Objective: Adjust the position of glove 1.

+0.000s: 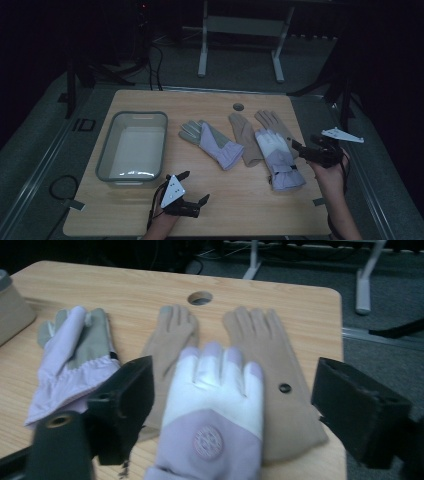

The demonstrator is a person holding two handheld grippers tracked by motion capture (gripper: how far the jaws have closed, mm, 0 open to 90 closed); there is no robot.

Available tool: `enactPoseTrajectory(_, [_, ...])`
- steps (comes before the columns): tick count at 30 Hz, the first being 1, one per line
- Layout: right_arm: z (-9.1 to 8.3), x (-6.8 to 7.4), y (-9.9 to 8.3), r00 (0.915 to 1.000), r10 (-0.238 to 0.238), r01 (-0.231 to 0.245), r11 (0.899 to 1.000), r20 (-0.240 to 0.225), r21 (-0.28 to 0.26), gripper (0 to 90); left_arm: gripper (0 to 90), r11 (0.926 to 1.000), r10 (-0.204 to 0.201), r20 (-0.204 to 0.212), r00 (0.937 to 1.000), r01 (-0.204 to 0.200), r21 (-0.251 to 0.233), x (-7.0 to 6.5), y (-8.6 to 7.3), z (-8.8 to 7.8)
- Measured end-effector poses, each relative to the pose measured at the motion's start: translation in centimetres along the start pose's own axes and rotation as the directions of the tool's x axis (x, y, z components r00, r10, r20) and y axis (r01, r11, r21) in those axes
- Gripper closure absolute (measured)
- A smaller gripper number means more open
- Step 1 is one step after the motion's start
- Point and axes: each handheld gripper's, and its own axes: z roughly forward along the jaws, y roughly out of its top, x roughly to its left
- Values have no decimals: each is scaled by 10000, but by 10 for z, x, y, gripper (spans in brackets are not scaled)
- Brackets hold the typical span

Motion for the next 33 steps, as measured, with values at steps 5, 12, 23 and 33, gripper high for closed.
enactPoseTrajectory(5, [18, 18, 15, 9963, -707, 721, 9970, -482, 279, 247, 1, 10000, -11, 35, 10000, 11, 2, 0, 0, 0])
enactPoseTrajectory(12, [42, 41, 29, 9841, -1294, 1351, 9900, -1220, 395, 307, 1, 10000, -48, 90, 9999, 48, -18, 0, 0, 0])
enactPoseTrajectory(23, [77, 70, 38, 9628, -1781, 1960, 9780, -2034, 711, 342, 1, 9999, -108, 163, 9998, 108, -31, 1, 0, 0])
enactPoseTrajectory(33, [118, 98, 32, 9386, -2170, 2578, 9578, -2682, 1271, 438, 1, 9999, -161, 232, 9996, 162, -43, 2, 0, 0])
